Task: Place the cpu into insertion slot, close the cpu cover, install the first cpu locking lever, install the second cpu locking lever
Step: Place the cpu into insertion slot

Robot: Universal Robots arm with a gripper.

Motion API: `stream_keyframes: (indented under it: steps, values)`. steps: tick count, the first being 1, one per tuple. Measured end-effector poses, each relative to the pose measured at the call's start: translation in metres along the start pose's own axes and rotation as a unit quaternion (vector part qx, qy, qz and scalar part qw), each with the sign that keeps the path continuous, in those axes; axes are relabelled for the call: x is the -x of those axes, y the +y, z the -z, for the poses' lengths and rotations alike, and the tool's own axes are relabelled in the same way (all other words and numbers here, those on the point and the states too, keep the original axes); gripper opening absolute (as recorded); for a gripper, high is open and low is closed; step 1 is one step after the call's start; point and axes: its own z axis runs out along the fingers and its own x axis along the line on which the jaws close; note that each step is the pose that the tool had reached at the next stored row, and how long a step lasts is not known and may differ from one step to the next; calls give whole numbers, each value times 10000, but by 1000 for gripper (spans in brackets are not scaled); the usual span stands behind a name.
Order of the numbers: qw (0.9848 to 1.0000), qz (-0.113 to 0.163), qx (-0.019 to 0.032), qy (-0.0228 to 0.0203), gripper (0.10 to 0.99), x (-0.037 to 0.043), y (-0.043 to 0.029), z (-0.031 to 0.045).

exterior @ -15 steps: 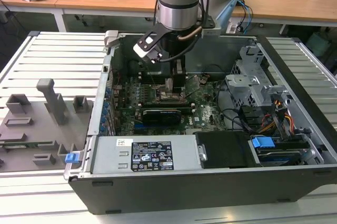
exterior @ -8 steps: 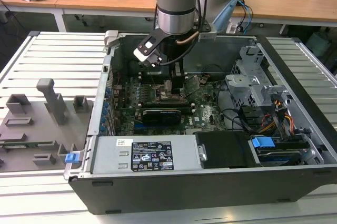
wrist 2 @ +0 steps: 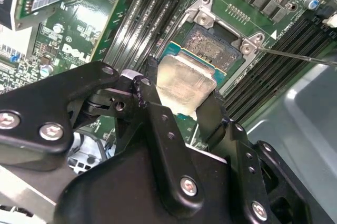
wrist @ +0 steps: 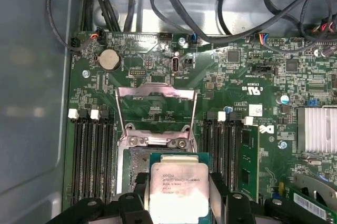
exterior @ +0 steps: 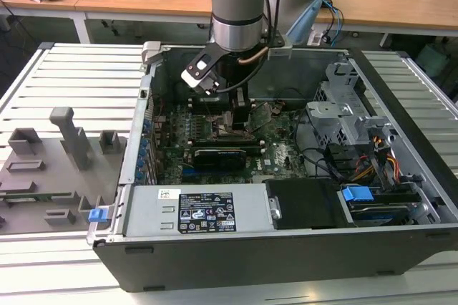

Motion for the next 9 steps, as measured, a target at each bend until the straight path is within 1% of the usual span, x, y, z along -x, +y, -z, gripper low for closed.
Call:
stream_keyframes:
  steps: [7,9]
  values:
    - [10000,1,0,-1,537,-70,-40,-65]
    - [10000,0,0,-1,537,-101,-60,-96]
